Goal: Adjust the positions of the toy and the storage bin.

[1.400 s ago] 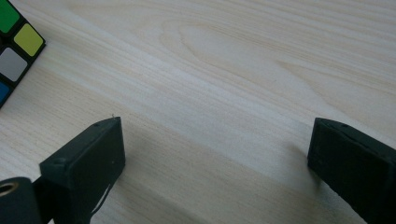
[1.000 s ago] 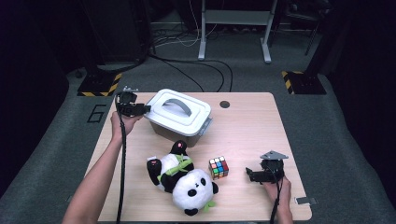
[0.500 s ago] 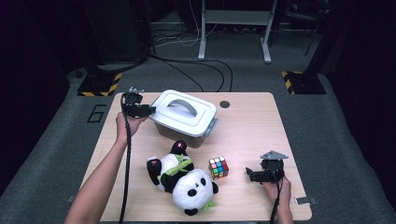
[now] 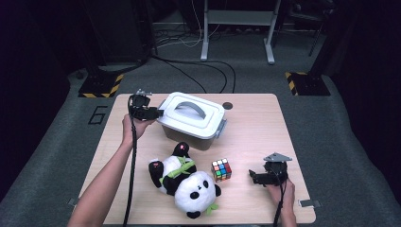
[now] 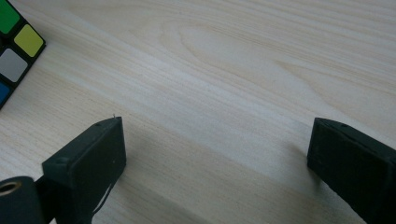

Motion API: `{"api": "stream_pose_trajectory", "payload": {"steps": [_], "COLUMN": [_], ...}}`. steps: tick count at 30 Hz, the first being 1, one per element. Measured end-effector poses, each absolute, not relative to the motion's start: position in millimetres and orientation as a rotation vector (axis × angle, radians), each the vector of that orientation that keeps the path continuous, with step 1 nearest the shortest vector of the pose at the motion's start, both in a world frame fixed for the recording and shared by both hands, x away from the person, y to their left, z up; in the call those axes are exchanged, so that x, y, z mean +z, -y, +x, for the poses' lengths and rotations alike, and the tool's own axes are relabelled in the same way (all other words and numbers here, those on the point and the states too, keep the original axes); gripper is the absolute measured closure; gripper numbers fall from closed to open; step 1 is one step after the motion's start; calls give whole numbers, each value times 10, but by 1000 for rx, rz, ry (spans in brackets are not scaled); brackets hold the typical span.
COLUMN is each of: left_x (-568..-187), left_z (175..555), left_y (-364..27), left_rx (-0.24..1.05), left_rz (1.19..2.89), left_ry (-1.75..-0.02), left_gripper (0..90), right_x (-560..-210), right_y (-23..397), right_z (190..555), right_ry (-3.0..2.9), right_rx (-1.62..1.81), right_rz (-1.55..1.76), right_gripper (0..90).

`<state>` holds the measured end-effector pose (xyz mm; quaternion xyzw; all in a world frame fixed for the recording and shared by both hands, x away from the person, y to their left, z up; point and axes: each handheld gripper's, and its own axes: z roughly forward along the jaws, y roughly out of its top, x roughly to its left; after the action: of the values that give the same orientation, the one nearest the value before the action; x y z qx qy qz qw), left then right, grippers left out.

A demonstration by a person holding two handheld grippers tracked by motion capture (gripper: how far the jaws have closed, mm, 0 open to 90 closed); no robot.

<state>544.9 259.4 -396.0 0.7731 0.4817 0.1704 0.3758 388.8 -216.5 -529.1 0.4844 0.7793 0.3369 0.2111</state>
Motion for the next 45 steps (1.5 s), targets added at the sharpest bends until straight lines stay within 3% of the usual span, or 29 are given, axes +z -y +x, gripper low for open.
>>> {"api": "stream_pose_trajectory", "payload": {"steps": [45], "left_x": [-3926], "left_z": [5459], "left_y": [-1934], "left_rx": [414], "left_rz": [2073], "left_ry": [-1114], "left_gripper": [569], "right_x": [-5287], "right_y": [2169], "right_z": [3886], "right_ry": [-2172], "right_rx": [931], "right_rz": [1344], "right_gripper": [40]}}
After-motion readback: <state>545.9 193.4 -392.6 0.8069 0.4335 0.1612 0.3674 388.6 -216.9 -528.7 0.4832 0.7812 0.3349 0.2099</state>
